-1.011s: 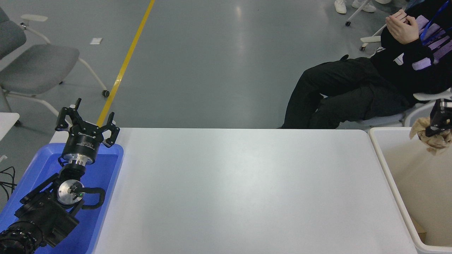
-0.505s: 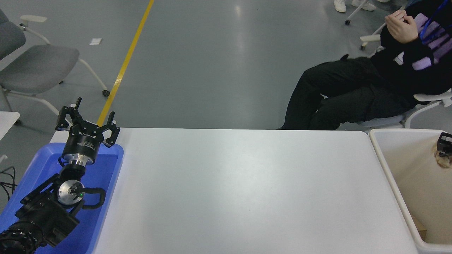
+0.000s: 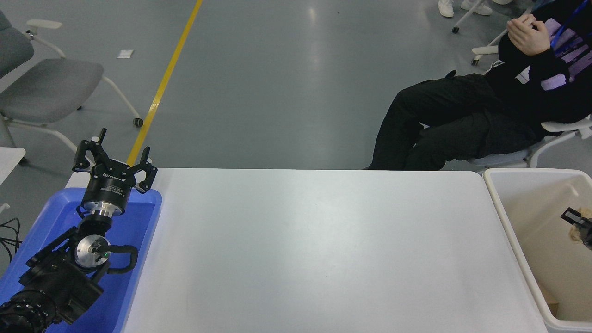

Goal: Pick up paper ball place in dustbin

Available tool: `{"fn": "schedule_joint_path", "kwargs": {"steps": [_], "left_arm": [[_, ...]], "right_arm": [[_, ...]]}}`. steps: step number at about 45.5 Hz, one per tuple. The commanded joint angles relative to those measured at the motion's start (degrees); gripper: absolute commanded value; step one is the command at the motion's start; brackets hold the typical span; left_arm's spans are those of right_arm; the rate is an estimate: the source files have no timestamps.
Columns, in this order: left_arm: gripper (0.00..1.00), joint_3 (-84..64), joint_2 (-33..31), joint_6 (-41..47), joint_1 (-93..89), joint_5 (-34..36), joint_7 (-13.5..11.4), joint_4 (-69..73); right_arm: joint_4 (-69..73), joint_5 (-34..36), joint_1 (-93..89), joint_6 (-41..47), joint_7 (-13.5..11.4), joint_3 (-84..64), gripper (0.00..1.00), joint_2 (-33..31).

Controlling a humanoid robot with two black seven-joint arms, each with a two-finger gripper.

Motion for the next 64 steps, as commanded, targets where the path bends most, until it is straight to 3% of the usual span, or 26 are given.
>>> {"fn": "schedule_joint_path", "kwargs": {"steps": [1,8,9,12,13,15,22,48,51,57,64], "left_arm": [[0.98,0.00,0.00,0.05,0.00,0.06,0.00,0.02],[0.98,0.00,0.00,0.05,0.00,-0.02,0.00,0.02],[0.98,0.00,0.00,0.05,0.00,0.06,0.00,0.02],[0.98,0.00,0.00,0.05,0.00,-0.02,0.00,0.02],[0.98,0.00,0.00,0.05,0.00,0.06,0.00,0.02],[0.98,0.00,0.00,0.05,0.00,-0.02,0.00,0.02],[0.98,0.00,0.00,0.05,0.00,-0.02,0.00,0.02],[0.98,0.00,0.00,0.05,0.00,-0.02,0.00,0.02],[0.98,0.00,0.00,0.05,0.00,-0.02,0.00,0.02],[0.98,-0.09,0.00,0.05,0.00,-0.02,0.00,-0.07],[0.98,0.09,0.09,-0.04,0.00,0.06,0.00,-0.07]], "right_arm": [[-9.04,1.04,-5.39,-0.71,0.01,4.80,0.00,4.00],[-8.95,0.95,-5.39,-0.79,0.01,4.80,0.00,4.00],[-8.95,0.95,-5.39,-0.88,0.09,4.80,0.07,4.00],[-9.21,0.95,-4.95,-1.84,0.01,4.80,0.61,3.83],[-9.21,0.95,-4.86,-2.72,0.09,4.80,0.73,3.65],[-8.78,1.04,-4.78,-4.91,0.10,4.89,0.82,3.56],[-8.25,1.04,-4.78,-7.30,0.10,4.89,0.92,3.56],[-6.67,1.04,-2.76,-7.30,0.10,4.98,0.95,3.21],[-0.62,1.04,1.45,-7.30,0.01,5.59,0.99,1.37],[19.32,-0.45,8.31,-7.21,0.18,2.96,1.00,-8.56],[36.64,-1.60,23.58,-6.86,0.10,-14.68,1.00,-11.82]]}}
